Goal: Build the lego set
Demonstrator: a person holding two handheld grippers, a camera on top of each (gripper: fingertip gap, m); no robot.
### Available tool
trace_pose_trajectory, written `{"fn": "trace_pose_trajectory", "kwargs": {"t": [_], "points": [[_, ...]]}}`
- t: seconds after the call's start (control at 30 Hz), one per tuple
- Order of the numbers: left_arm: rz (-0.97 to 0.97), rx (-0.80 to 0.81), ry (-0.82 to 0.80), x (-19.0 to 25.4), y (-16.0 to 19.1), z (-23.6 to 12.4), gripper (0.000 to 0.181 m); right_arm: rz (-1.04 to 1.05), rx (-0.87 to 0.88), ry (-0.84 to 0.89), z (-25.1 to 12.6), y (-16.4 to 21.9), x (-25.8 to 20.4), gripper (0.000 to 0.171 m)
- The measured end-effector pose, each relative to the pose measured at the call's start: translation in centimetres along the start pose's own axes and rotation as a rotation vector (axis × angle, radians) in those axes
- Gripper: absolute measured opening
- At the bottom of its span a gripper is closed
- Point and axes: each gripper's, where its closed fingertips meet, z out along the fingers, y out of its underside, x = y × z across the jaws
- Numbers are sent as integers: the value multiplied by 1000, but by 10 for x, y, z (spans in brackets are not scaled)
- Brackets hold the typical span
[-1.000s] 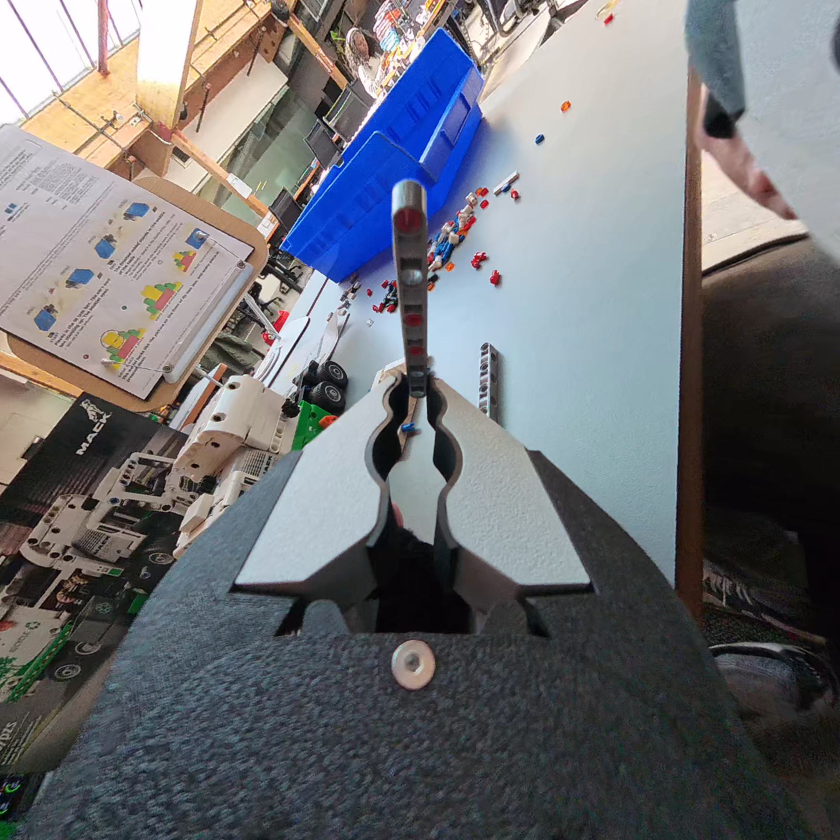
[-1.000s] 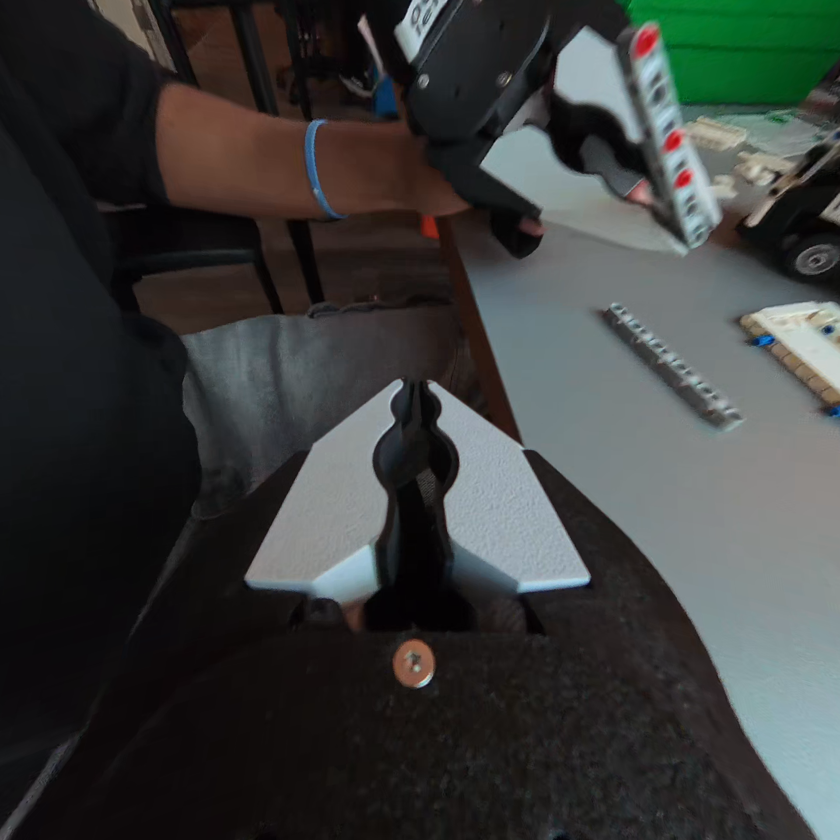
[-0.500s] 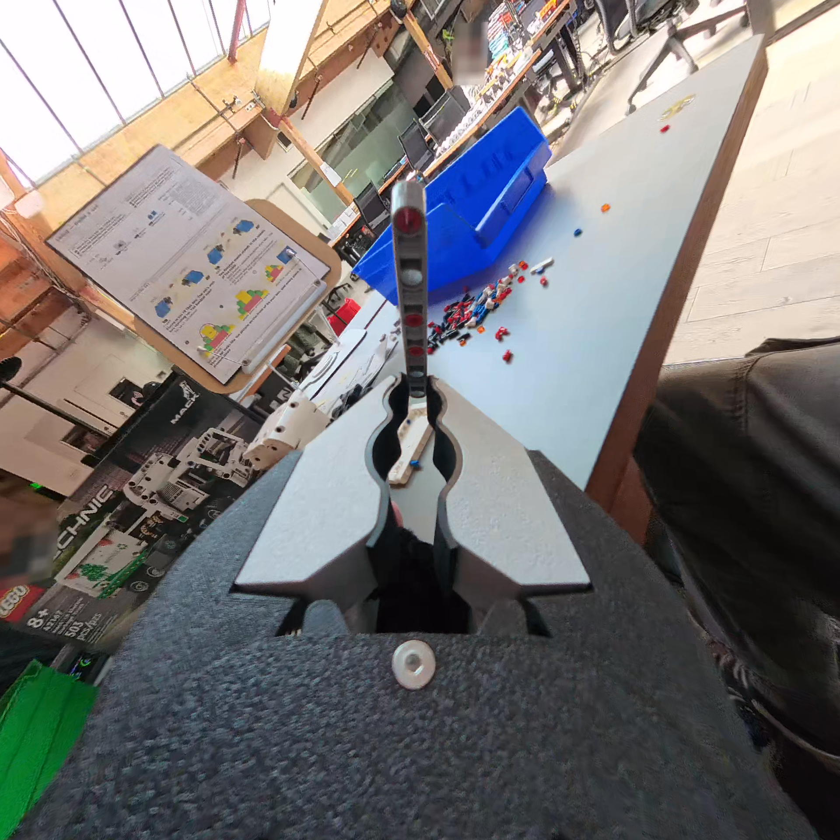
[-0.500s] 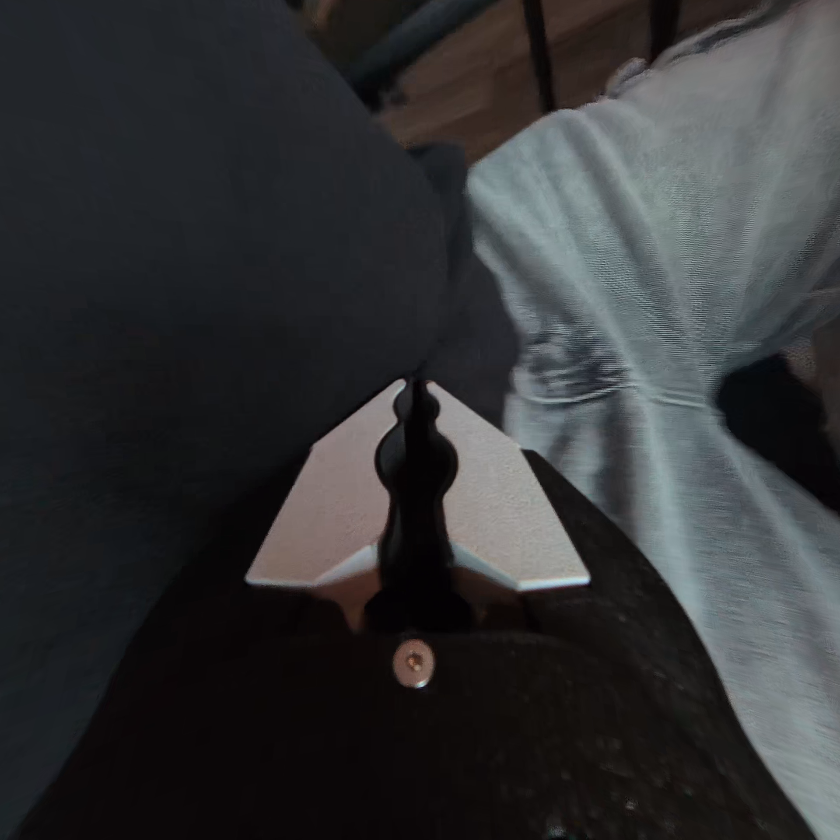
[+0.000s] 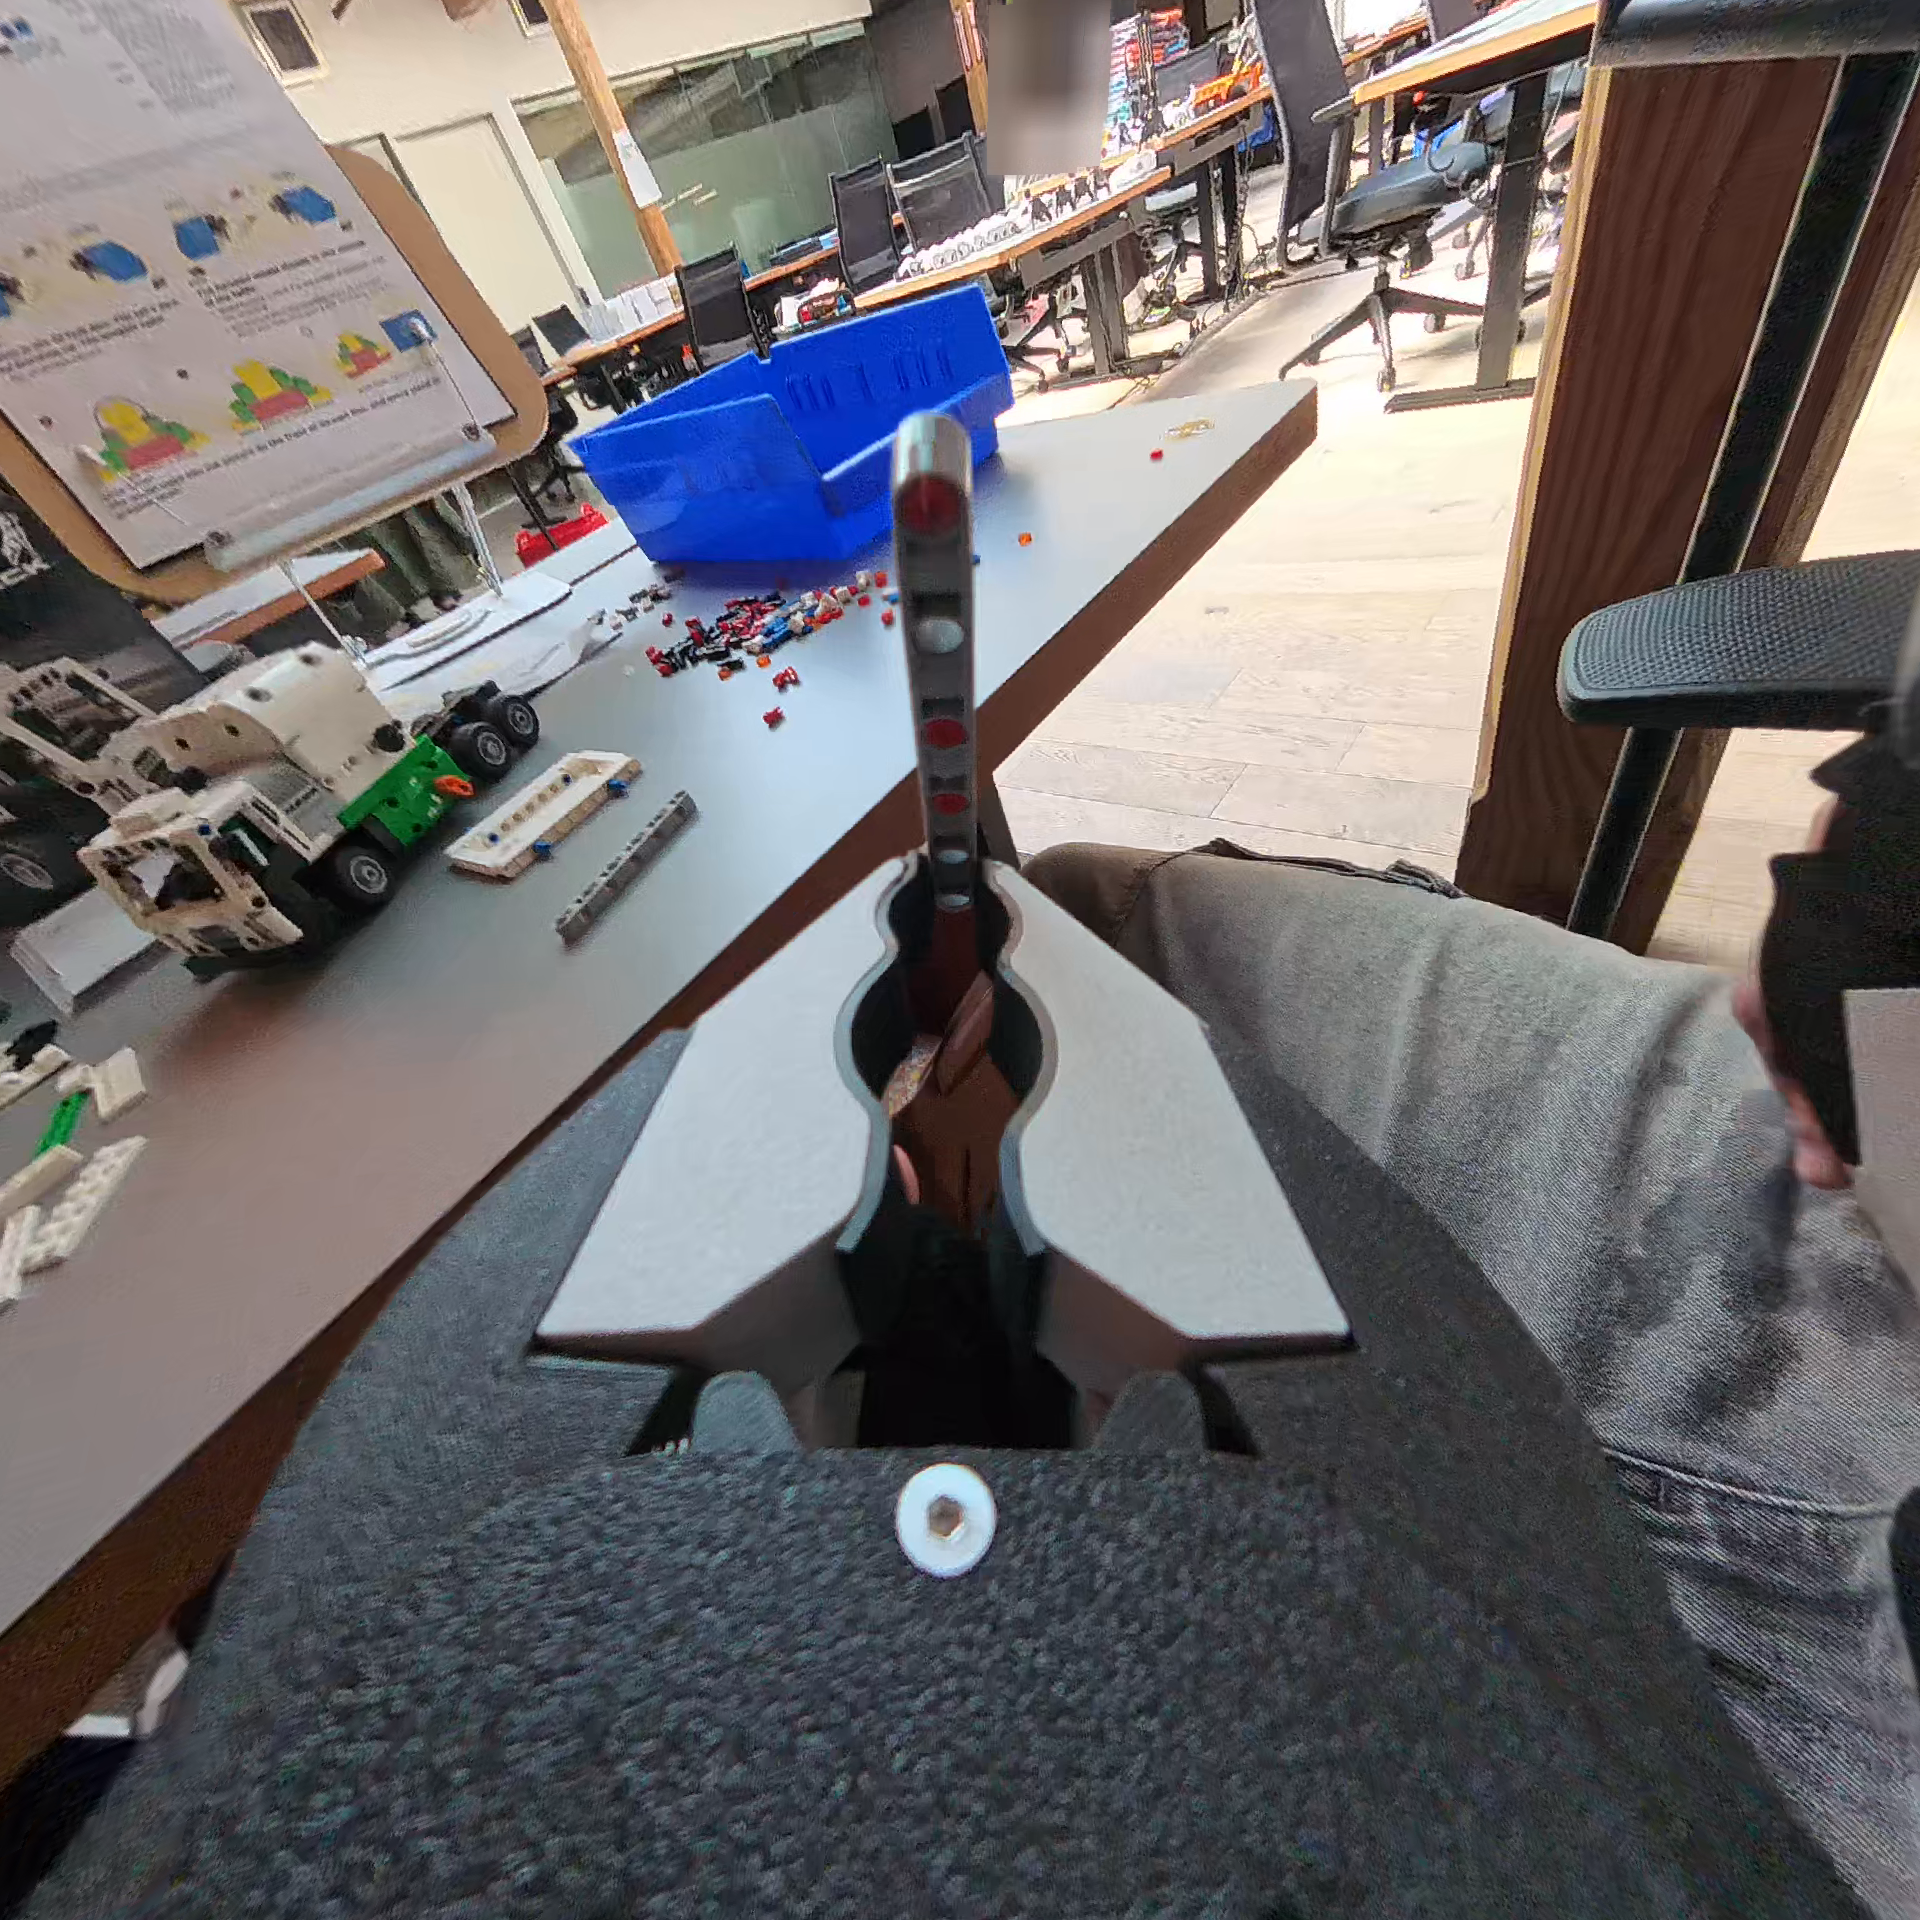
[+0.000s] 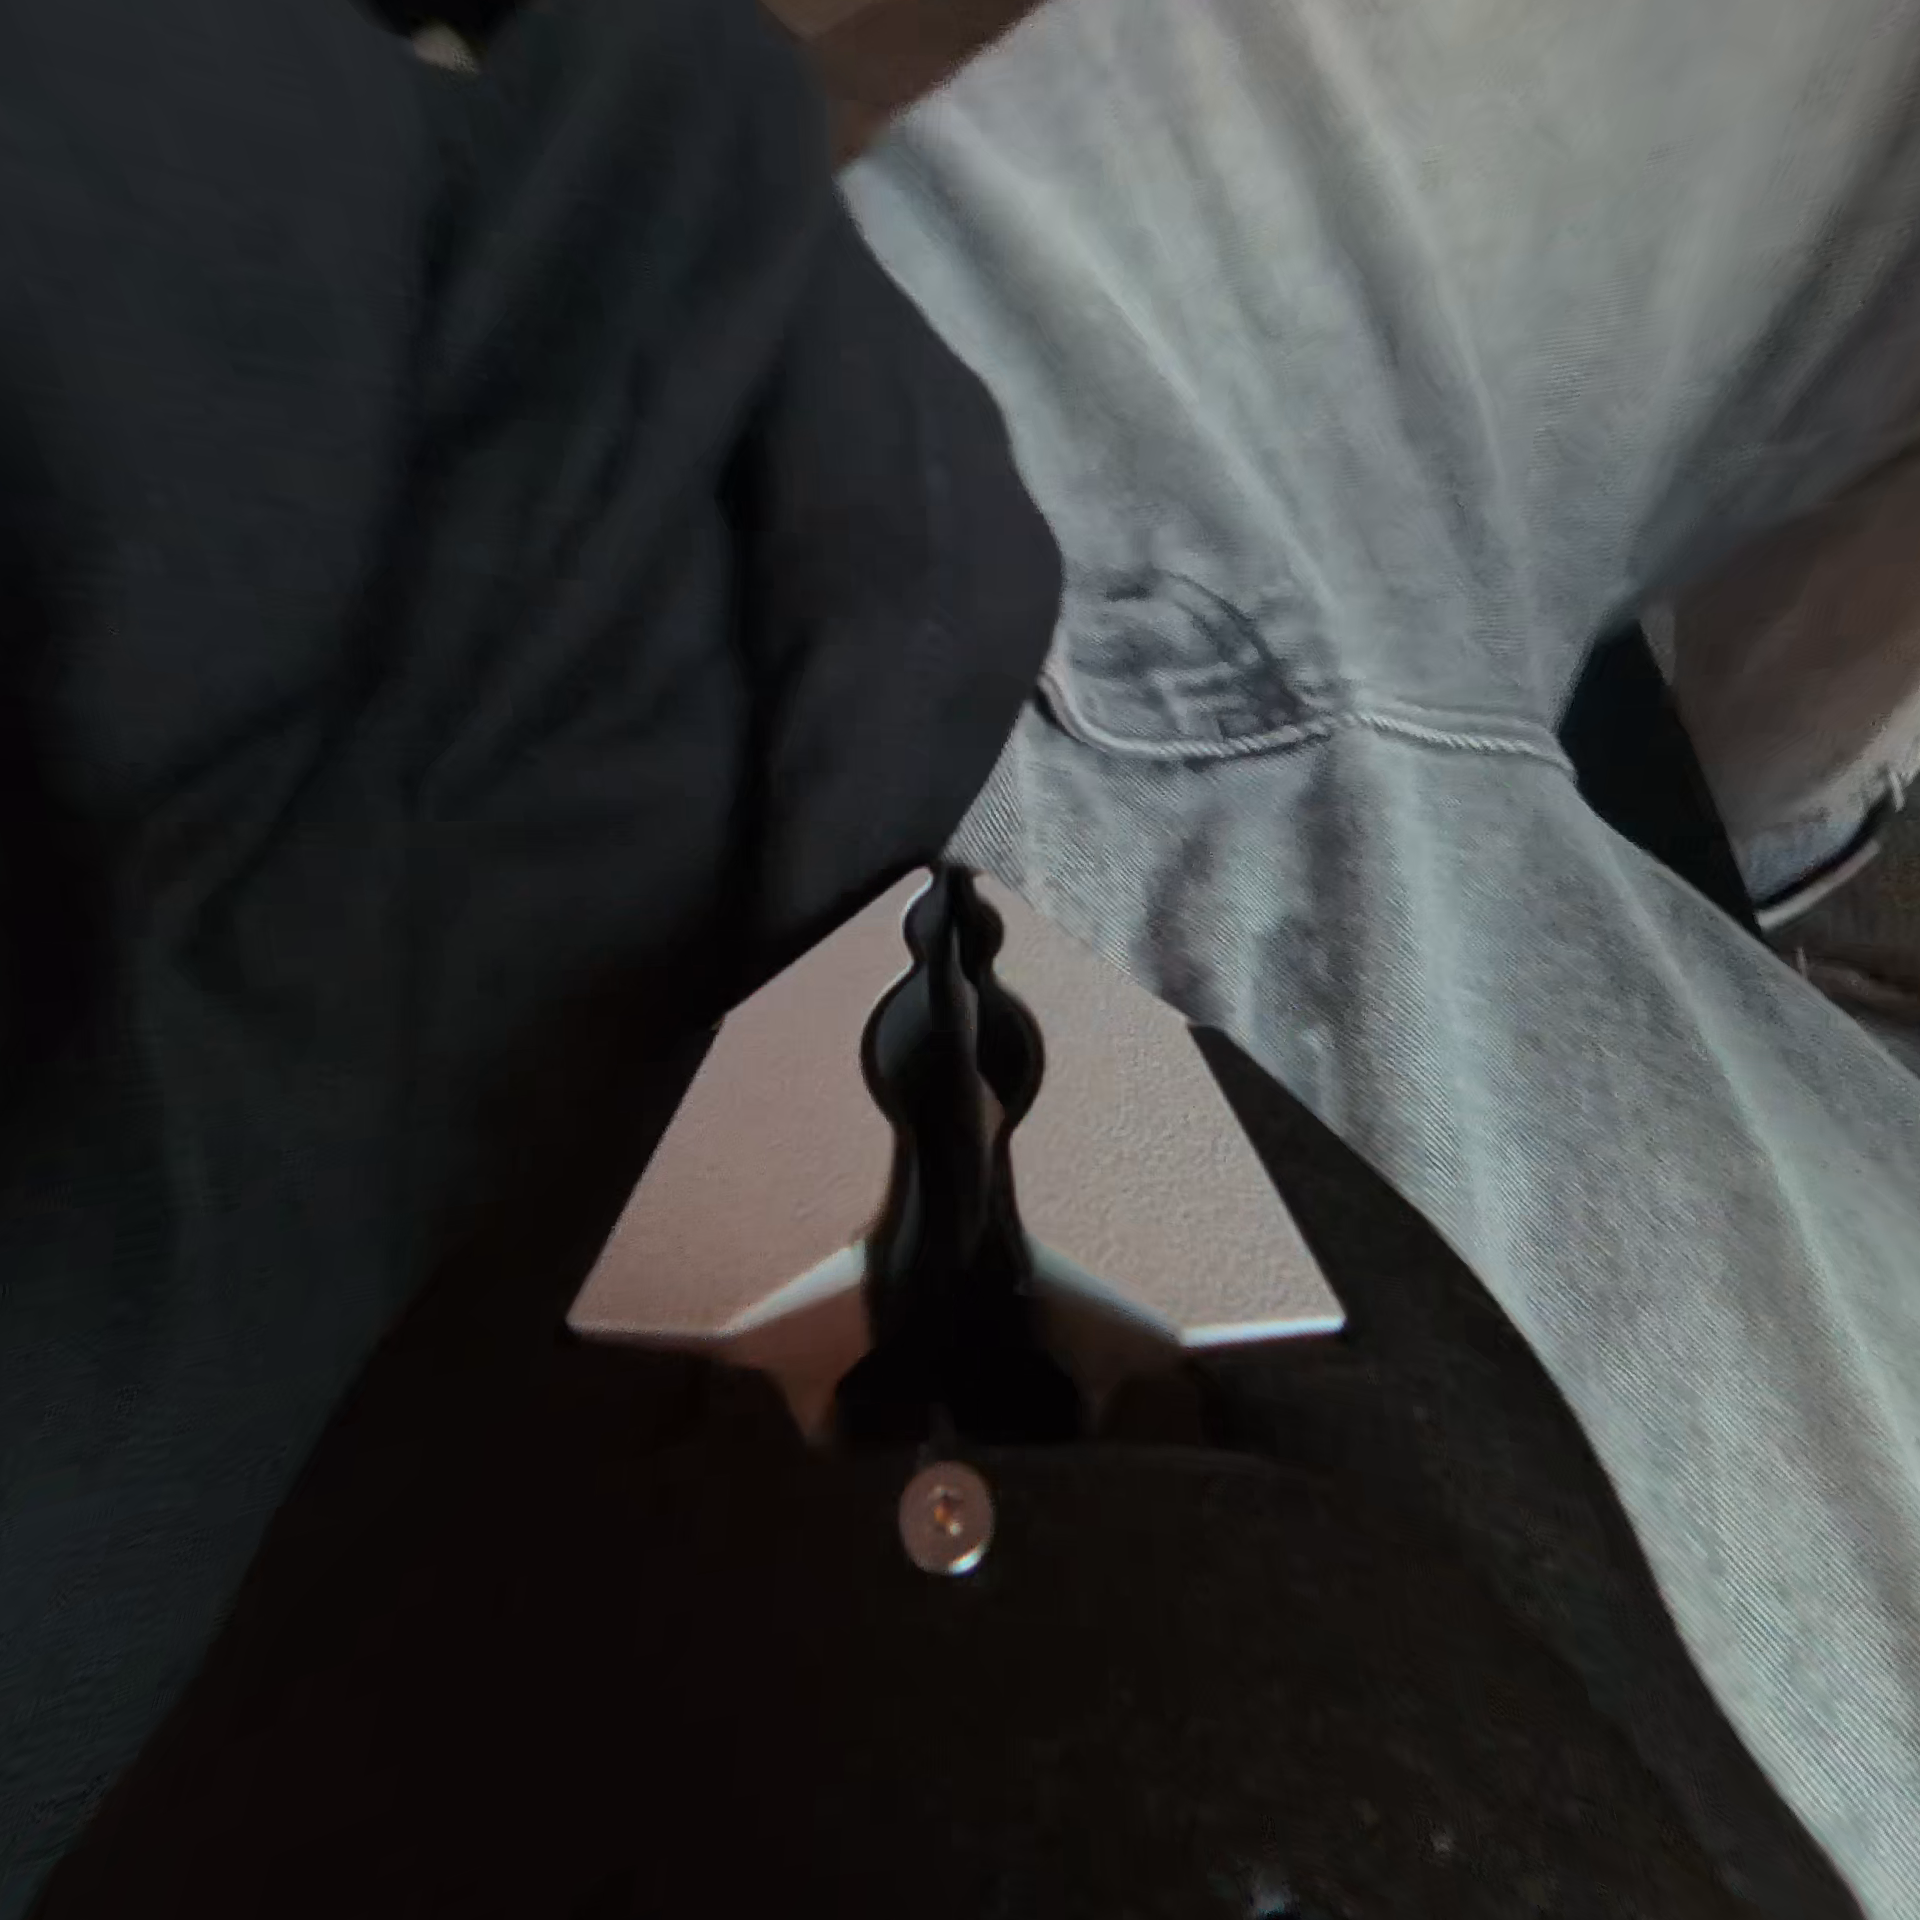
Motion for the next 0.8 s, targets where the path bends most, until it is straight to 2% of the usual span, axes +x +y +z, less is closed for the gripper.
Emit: {"fn": "trace_pose_trajectory", "kwargs": {"t": [0.03, 0.07, 0.1, 0.13, 0.17, 0.23, 0.33, 0.4, 0.53, 0.6, 0.7, 0.8], "points": [[-16, -3, -1, 1, 4, -3, 5, -36, 26, 16, 1, -3, -7, 0], [-30, 0, -5, 1, 6, -7, 5, -64, 44, 30, -2, -5, -15, 0], [-51, 4, -6, 2, 9, -10, 5, -69, 88, -36, -8, -12, -34, 0], [-79, 11, -5, 2, 12, -12, 5, -68, 156, -208, -16, -21, -70, 6], [-104, 18, -4, 2, 14, -14, 5, -45, 189, -304, -19, -26, -94, 6], [-121, 26, -11, 2, 18, -16, 5, -53, 171, -191, -8, -20, -94, 4], [-81, 15, -47, -3, 26, -16, 5, 54, 232, -258, -23, -26, -81, 7], [-59, 8, -61, -6, 30, -16, 5, 90, 301, -216, -40, -32, -56, 9], [26, -56, -118, -24, 50, -29, 5, 173, 469, 107, -108, -36, 32, 11], [63, -94, -185, -43, 65, -37, 5, 250, 563, 152, -137, -41, 60, 13], [96, -145, -254, -65, 79, -37, 6, 225, 560, 260, -153, -42, 96, 16], [129, -165, -262, -72, 83, -28, 6, 182, 704, 341, -167, -65, 132, 10]]}}
